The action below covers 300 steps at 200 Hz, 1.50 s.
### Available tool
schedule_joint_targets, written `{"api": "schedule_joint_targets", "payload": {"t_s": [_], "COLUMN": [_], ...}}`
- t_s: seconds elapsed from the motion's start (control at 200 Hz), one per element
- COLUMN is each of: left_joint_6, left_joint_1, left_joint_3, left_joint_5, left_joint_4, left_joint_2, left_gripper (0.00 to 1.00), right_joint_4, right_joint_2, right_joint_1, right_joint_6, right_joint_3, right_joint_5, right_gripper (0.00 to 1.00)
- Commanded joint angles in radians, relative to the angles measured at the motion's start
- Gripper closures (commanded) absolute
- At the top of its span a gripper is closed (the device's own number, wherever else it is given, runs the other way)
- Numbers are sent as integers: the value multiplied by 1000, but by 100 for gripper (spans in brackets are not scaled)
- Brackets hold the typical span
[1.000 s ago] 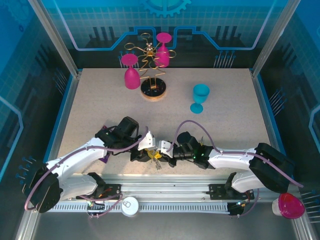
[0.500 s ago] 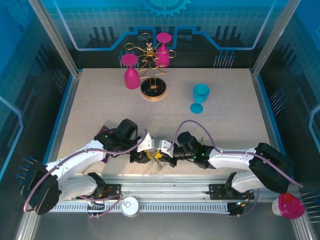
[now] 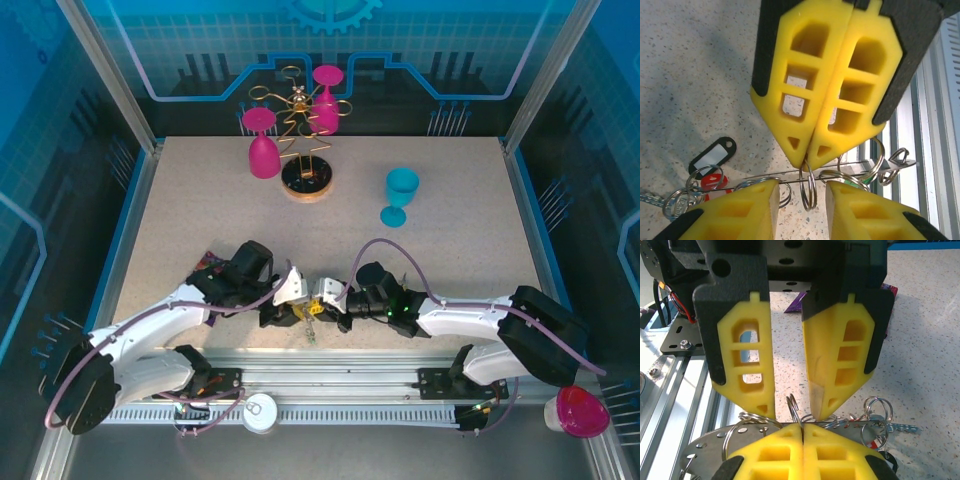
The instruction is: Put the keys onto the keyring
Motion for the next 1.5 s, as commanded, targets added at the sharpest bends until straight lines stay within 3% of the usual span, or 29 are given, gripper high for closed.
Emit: {"api": "schedule_joint_targets", "payload": {"t_s": [0.0,0.13,0.335,0.545,0.62,0.665,0.71,0.931,1.256,1.496], "left_joint_6": [-15,-12,-5,-21,-34,-53,-73,-168,-180,-151], "left_joint_1": [13,15,16,15,15,15,17,25,26,27], "left_joint_3": [-17,-16,-8,-15,-25,-40,-56,-128,-149,-157], "left_joint_5": [28,37,39,36,25,23,25,35,43,70], "left_joint_4": [21,11,14,48,74,108,151,315,361,362], "left_joint_2": [-35,-29,-6,-20,-36,-52,-69,-123,-136,-145], "left_gripper": [72,79,82,100,100,100,100,100,100,100], "right_joint_4": [3,8,23,80,158,215,249,263,403,478], "right_joint_2": [-2,4,-4,-20,-37,-51,-59,-35,90,91], "right_joint_1": [-6,-1,2,-16,-46,-75,-101,-126,-112,-113], "right_joint_6": [-11,-14,-2,37,87,122,142,132,179,200], "right_joint_3": [6,14,19,-8,-49,-82,-104,-121,-107,-122], "right_joint_5": [-18,-25,-41,-63,-79,-94,-114,-126,-148,-149], "right_gripper": [100,100,100,100,100,86,80,71,70,71]}}
